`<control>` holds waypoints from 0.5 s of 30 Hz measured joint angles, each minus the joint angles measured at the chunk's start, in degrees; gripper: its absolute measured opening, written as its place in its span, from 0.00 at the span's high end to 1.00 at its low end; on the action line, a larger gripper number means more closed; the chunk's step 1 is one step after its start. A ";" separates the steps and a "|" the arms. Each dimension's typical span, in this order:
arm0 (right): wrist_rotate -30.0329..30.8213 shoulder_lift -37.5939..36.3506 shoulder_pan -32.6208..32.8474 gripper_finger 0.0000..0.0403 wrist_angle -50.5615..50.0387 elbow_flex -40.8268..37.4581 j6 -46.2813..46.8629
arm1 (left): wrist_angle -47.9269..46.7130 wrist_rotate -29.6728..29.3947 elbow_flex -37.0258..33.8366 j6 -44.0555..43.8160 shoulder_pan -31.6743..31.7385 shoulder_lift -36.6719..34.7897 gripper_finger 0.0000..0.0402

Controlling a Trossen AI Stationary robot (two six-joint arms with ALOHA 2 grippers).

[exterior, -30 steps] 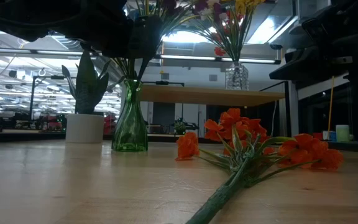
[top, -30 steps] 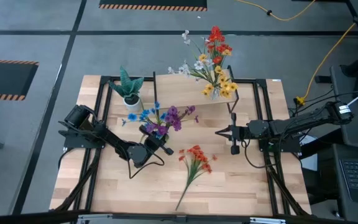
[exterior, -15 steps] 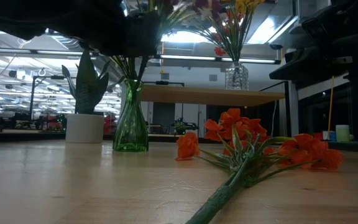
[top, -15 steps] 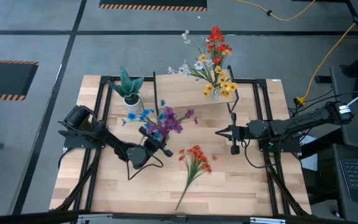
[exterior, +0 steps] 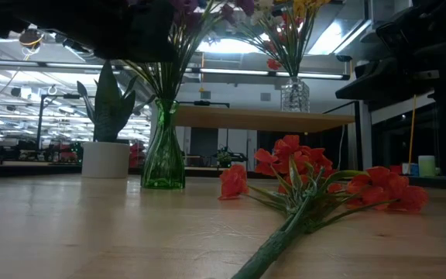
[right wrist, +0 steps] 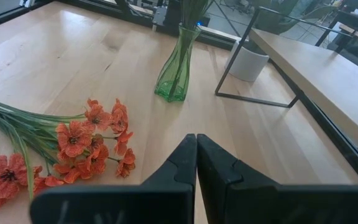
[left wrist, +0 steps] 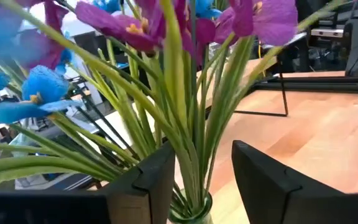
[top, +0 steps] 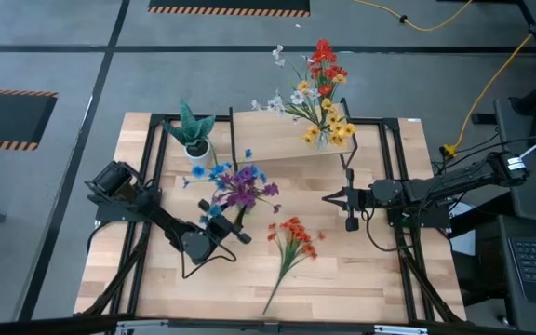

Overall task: Pick and place flowers into a vace then onto a shelf
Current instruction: Put the purple flowers into the green transparent vase, then put the orange flowers into the green transparent vase

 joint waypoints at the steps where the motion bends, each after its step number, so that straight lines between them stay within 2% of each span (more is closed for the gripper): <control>1: 0.00 0.00 0.00 0.96 0.00 0.00 0.00 | -0.06 -0.26 0.00 0.00 -0.27 0.00 0.61; 15: 0.00 0.00 -0.01 0.96 0.00 0.00 0.00 | -1.51 -0.30 0.00 -0.16 -5.22 0.00 0.58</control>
